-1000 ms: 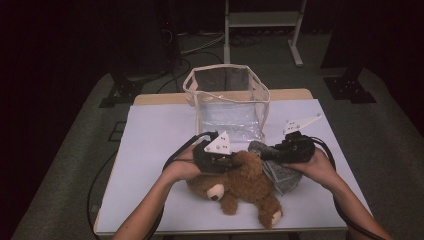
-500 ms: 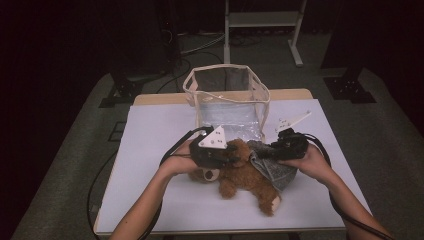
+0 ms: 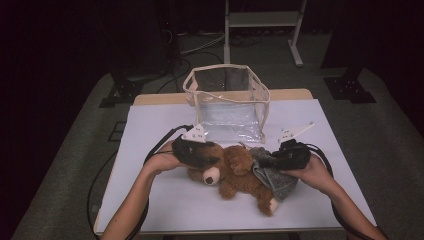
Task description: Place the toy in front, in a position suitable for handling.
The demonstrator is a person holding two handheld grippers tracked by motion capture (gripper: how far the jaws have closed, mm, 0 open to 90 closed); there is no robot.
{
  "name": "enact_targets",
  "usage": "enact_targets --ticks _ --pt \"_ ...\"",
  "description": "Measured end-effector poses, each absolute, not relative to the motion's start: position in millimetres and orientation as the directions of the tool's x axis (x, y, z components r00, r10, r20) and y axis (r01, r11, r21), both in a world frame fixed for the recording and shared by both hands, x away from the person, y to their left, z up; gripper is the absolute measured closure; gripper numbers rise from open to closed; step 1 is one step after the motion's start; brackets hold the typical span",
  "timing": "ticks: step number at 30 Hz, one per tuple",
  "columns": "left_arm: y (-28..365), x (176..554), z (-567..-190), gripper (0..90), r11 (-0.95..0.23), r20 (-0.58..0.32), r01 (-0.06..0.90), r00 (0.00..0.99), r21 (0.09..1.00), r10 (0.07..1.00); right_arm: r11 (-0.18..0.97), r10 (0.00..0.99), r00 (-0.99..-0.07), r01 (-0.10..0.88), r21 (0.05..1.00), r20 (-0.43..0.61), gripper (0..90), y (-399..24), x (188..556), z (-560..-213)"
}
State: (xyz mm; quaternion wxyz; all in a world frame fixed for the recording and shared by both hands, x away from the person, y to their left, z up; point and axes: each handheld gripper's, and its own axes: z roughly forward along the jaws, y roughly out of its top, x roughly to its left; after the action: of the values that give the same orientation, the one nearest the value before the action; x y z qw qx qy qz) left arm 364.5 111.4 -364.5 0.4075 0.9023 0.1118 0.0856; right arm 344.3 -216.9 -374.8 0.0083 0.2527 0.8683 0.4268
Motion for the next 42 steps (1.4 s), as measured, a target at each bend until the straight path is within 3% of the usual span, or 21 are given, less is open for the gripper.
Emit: enact_targets --ticks 8,19,23,33,34,38,41,42 --pt "119 341 -369 51.1 -0.636 0.064 0.105 0.969 0.765 0.238 0.518 0.453 -0.878 0.401 0.756 0.156 75.5 -212 364 -336" --pt "124 318 -365 51.4 -0.647 0.096 0.054 0.976 0.761 0.194 0.564 0.414 -0.890 0.417 0.713 0.193 75.5 -185 366 -358" --pt "119 315 -353 46.8 -0.645 0.113 0.027 0.978 0.763 0.176 0.561 0.405 -0.893 0.413 0.717 0.197 75.6 -185 354 -365" --pt "61 302 -355 29.0 -0.724 0.176 -0.131 0.984 0.678 -0.013 0.534 0.375 -0.905 0.389 0.751 0.202 75.8 -187 333 -370" --pt "58 303 -357 24.0 -0.733 0.182 -0.143 0.983 0.664 -0.027 0.534 0.373 -0.905 0.391 0.750 0.205 75.7 -188 332 -370" --pt "48 307 -359 19.3 -0.760 0.195 -0.150 0.980 0.632 -0.032 0.532 0.374 -0.904 0.394 0.750 0.209 75.7 -189 333 -370" --pt "44 309 -361 27.5 -0.769 0.209 -0.145 0.978 0.622 -0.015 0.517 0.381 -0.899 0.399 0.757 0.214 75.6 -191 335 -370" --pt "43 309 -361 43.3 -0.768 0.222 -0.142 0.975 0.625 0.000 0.494 0.392 -0.891 0.413 0.765 0.228 75.5 -195 338 -371"
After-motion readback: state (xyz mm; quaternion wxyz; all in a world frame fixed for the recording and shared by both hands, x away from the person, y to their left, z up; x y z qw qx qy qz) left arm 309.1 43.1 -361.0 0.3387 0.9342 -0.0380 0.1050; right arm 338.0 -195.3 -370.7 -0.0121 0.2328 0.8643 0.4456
